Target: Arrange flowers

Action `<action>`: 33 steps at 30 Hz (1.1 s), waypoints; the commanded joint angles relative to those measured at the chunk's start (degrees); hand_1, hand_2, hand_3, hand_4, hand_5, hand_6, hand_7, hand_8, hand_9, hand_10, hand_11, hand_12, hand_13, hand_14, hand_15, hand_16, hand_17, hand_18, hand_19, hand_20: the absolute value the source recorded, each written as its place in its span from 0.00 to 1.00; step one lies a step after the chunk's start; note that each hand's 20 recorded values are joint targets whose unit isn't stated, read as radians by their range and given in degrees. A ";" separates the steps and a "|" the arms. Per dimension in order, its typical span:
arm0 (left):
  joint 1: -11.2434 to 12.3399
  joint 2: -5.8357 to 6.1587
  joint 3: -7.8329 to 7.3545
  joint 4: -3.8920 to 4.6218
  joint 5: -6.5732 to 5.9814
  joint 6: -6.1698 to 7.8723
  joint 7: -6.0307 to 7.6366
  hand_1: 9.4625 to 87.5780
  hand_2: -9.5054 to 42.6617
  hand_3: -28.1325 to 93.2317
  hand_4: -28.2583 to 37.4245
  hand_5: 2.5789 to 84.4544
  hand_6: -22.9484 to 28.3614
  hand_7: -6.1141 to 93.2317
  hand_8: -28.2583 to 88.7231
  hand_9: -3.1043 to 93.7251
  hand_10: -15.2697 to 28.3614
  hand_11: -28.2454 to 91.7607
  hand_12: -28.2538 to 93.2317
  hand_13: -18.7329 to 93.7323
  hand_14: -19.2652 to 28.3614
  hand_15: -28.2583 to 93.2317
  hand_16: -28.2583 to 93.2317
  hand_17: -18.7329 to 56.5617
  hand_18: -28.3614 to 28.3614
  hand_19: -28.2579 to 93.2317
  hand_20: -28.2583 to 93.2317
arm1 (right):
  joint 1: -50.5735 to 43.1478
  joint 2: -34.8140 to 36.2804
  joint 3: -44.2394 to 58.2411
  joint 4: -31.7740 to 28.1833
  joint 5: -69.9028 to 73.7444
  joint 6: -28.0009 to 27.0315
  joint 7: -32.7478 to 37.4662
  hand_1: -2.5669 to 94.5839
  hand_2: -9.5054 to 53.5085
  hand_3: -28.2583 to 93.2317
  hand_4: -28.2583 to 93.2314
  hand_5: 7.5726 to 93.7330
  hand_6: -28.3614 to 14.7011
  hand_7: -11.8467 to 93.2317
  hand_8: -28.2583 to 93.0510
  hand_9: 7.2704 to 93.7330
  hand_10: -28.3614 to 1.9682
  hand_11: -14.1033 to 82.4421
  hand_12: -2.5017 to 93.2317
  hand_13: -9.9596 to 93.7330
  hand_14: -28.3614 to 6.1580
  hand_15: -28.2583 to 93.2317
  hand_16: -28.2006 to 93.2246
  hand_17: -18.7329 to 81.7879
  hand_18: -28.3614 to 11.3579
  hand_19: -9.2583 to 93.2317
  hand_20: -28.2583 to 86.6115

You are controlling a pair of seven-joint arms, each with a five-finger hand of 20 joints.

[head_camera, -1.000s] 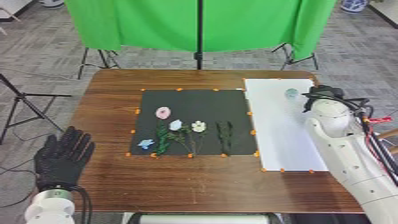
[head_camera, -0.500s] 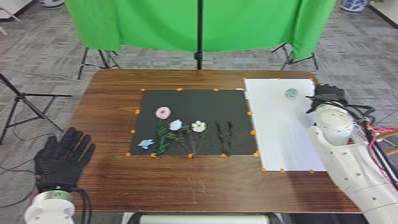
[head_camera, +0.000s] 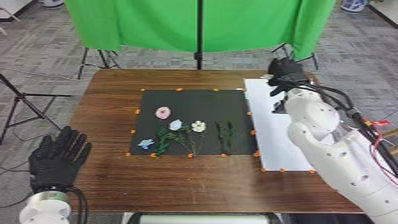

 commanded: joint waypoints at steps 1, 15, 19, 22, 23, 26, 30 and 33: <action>-1.01 0.50 0.69 0.56 0.35 -0.71 -1.47 0.25 0.49 0.85 0.00 0.54 0.62 0.26 0.15 0.41 0.68 0.48 0.35 0.40 0.71 0.64 0.19 0.19 0.74 0.52 0.38 | 2.75 -6.12 -7.87 -1.69 -3.63 -6.01 -10.04 0.74 0.00 0.77 0.00 0.70 0.57 0.37 0.27 0.80 0.51 0.24 0.47 0.79 0.65 0.45 0.57 0.67 0.62 0.98 0.27; -1.40 0.48 0.75 0.93 0.56 -1.24 -1.27 0.25 0.49 0.85 0.00 0.54 0.62 0.26 0.15 0.42 0.68 0.48 0.35 0.40 0.70 0.64 0.19 0.19 0.74 0.52 0.38 | -0.66 -1.10 -10.96 -4.23 -5.34 -8.64 -10.18 0.74 0.00 0.77 0.00 0.66 0.55 0.34 0.26 0.75 0.47 0.24 0.45 0.74 0.62 0.45 0.55 0.62 0.63 1.00 0.22; -1.80 0.32 1.33 1.05 0.56 -1.72 -1.55 0.25 0.49 0.84 0.00 0.54 0.62 0.27 0.15 0.42 0.68 0.48 0.35 0.40 0.71 0.64 0.19 0.19 0.74 0.52 0.38 | -0.66 -1.08 -12.15 -3.72 -7.49 -8.83 -10.91 0.74 0.00 0.77 0.00 0.65 0.55 0.32 0.23 0.73 0.46 0.24 0.44 0.73 0.61 0.45 0.54 0.61 0.62 1.00 0.22; -1.80 0.23 1.30 1.07 0.67 -1.60 -1.42 0.25 0.49 0.84 0.00 0.54 0.62 0.27 0.15 0.42 0.68 0.49 0.35 0.41 0.71 0.64 0.19 0.19 0.75 0.52 0.38 | -1.15 -1.07 -12.11 -3.80 -7.83 -10.04 -10.90 0.73 0.00 0.78 0.00 0.64 0.55 0.33 0.20 0.71 0.45 0.27 0.41 0.72 0.60 0.46 0.53 0.60 0.60 1.00 0.22; -2.02 0.25 1.30 1.16 0.70 -1.49 -1.49 0.25 0.49 0.84 0.00 0.54 0.62 0.27 0.15 0.43 0.68 0.49 0.35 0.41 0.71 0.64 0.19 0.19 0.74 0.52 0.38 | -1.40 -0.90 -12.03 -3.93 -7.89 -10.23 -10.71 0.73 0.00 0.78 0.00 0.64 0.55 0.33 0.20 0.70 0.45 0.28 0.40 0.71 0.60 0.46 0.53 0.60 0.60 1.00 0.22; -1.63 0.18 0.98 1.03 0.55 -1.33 -1.22 0.25 0.49 0.84 0.00 0.54 0.62 0.27 0.15 0.43 0.68 0.49 0.35 0.41 0.71 0.64 0.19 0.19 0.75 0.52 0.38 | -2.04 -0.63 -11.92 -4.02 -8.56 -10.70 -10.92 0.72 0.00 0.78 0.00 0.62 0.56 0.33 0.14 0.67 0.42 0.32 0.35 0.70 0.59 0.46 0.52 0.59 0.57 1.00 0.22; -1.11 0.09 0.59 0.84 0.57 -1.19 -0.98 0.25 0.49 0.84 0.00 0.54 0.62 0.27 0.15 0.43 0.68 0.49 0.35 0.41 0.71 0.64 0.19 0.19 0.75 0.52 0.38 | -2.74 -0.66 -11.26 -4.28 -9.02 -11.96 -11.13 0.70 0.00 0.79 0.00 0.61 0.55 0.32 0.13 0.62 0.37 0.37 0.25 0.67 0.56 0.49 0.49 0.58 0.50 0.96 0.27; -0.68 0.22 0.64 0.73 1.65 -1.10 -0.61 0.25 0.49 0.84 0.00 0.54 0.62 0.27 0.15 0.43 0.68 0.49 0.35 0.41 0.71 0.64 0.19 0.19 0.75 0.52 0.38 | -3.15 -0.80 -10.50 -4.66 -9.84 -13.20 -11.69 0.64 0.00 0.85 0.00 0.58 0.55 0.31 0.13 0.59 0.35 0.35 0.22 0.62 0.47 0.54 0.42 0.55 0.38 0.82 0.39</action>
